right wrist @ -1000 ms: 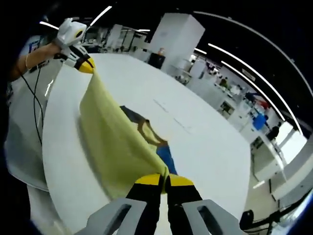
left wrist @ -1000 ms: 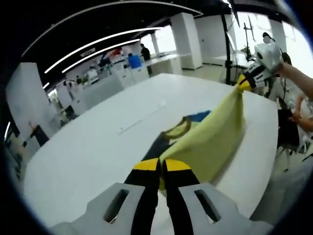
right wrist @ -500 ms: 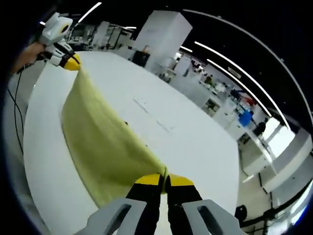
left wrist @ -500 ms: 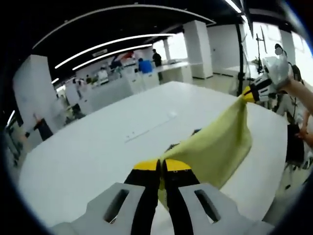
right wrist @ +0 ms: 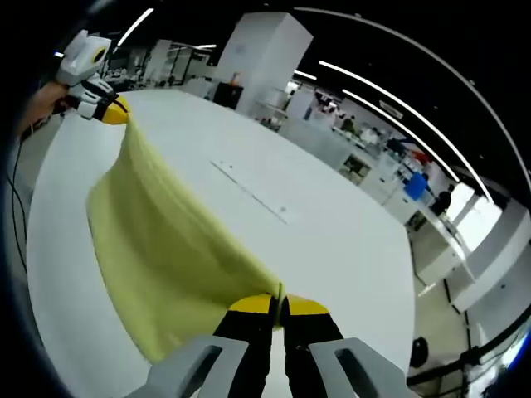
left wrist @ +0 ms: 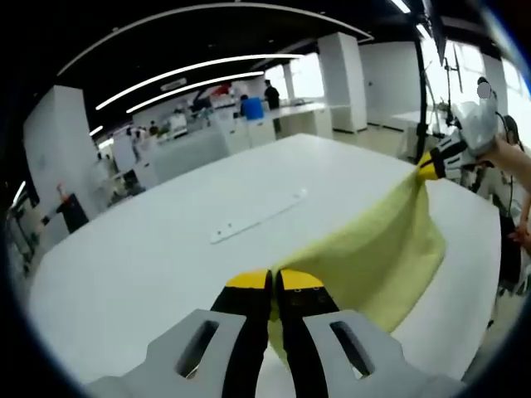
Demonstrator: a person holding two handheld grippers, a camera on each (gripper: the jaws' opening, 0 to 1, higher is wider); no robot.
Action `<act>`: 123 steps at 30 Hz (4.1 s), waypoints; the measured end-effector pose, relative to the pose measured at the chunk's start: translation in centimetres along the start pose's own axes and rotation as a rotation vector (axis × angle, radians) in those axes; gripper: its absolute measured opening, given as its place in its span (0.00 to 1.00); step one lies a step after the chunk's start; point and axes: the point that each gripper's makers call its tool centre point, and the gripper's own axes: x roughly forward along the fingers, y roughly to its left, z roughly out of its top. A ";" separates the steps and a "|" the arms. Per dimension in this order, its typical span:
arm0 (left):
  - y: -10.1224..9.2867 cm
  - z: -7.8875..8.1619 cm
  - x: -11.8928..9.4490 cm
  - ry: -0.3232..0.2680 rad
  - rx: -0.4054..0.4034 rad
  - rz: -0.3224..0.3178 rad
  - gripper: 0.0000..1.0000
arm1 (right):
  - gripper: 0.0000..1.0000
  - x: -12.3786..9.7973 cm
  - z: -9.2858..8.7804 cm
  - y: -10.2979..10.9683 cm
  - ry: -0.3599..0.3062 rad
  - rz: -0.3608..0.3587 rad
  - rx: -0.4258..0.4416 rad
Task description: Fold the garment on the visible template until the final outline fits inside the template.
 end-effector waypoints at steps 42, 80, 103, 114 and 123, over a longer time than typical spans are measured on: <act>2.7 -10.0 11.1 0.219 -0.047 -0.058 0.05 | 0.09 10.6 -5.8 1.7 0.141 0.163 0.089; 5.6 -10.1 11.1 0.180 -0.272 0.088 0.07 | 0.02 11.3 -5.0 -1.3 0.040 0.021 0.422; 3.8 -8.7 7.9 0.075 -0.322 -0.048 0.48 | 0.50 8.0 -3.5 1.4 0.047 0.201 0.573; 1.7 -9.3 4.1 0.063 -0.277 -0.152 0.57 | 0.54 4.5 -3.3 3.5 0.037 0.271 0.576; -0.2 -10.4 1.2 0.048 -0.270 -0.213 0.56 | 0.53 1.4 -4.3 6.4 0.037 0.342 0.544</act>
